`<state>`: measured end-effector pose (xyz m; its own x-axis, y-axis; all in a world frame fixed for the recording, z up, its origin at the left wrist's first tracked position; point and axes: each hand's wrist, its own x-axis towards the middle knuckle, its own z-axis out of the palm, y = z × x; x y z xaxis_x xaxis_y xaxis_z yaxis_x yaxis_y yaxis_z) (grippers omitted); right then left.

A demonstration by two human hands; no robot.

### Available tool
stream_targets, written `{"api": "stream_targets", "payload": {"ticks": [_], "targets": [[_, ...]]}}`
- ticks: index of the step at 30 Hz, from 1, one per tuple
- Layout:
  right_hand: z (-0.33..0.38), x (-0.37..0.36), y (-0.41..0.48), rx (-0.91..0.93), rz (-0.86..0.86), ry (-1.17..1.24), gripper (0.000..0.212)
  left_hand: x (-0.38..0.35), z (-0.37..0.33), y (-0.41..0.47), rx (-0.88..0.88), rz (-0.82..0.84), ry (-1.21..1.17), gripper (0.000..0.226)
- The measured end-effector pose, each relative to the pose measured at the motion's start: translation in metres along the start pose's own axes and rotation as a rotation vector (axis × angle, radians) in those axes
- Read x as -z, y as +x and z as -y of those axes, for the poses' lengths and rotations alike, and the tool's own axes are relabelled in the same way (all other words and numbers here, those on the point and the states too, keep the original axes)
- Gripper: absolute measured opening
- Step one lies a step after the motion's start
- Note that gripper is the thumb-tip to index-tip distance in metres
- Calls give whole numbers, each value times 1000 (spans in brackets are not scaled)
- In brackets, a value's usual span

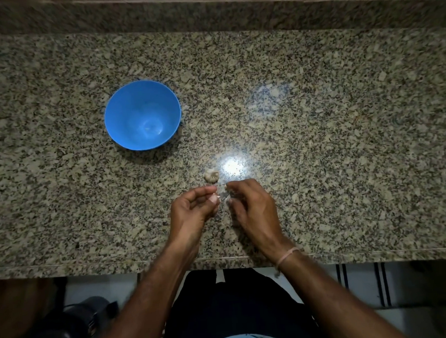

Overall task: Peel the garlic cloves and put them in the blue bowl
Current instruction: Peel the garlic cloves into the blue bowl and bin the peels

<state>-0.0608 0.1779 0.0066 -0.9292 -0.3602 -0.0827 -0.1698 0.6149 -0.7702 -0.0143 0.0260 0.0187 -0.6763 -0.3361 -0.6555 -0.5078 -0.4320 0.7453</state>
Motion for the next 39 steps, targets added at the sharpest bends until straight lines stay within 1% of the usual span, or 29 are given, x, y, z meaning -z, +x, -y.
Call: {"api": "stream_targets", "payload": {"ticks": [1, 5, 7, 9, 12, 14, 18, 21, 24, 27, 31, 33, 37, 39], "targets": [[4, 2, 0, -53, 4, 111, 27, -1, 1, -1, -10, -1, 14, 25], [19, 5, 0, -359, 96, 652, 14, -5, 3, -1, -54, 17, 5, 25], [18, 6, 2, -430, 112, 751, 10, -4, 4, -1, -38, 5, 0, 24], [15, 7, 4, -425, 113, 720, 8, -3, 3, -2, -1, 10, -33, 22], [11, 7, 5, -335, 89, 605, 8, -6, 0, -2, 14, -12, -36, 20], [11, 5, 4, -298, 65, 570, 9, -8, -3, -2, 25, -37, -47, 19], [13, 5, 5, -335, 38, 681, 16, -10, -6, 2, 98, -69, -165, 15], [13, 6, 6, -383, 48, 786, 20, -12, -1, 6, 100, -87, -195, 16], [11, 5, 5, -391, 64, 788, 21, -17, 2, 5, 97, -84, -207, 16], [7, 4, 4, -369, 65, 719, 18, -20, 3, 4, 101, -81, -209, 15], [0, 2, 3, -212, 67, 514, 12, -18, 6, 6, 132, -99, -184, 16], [-3, 2, 3, -182, 69, 459, 9, -18, 6, 5, 136, -99, -162, 16], [-3, 3, 1, -272, 49, 559, 5, -19, 6, 2, 96, -82, -99, 18], [-2, 4, 1, -329, 28, 616, 6, -18, 7, 1, 9, -99, 58, 18]]}}
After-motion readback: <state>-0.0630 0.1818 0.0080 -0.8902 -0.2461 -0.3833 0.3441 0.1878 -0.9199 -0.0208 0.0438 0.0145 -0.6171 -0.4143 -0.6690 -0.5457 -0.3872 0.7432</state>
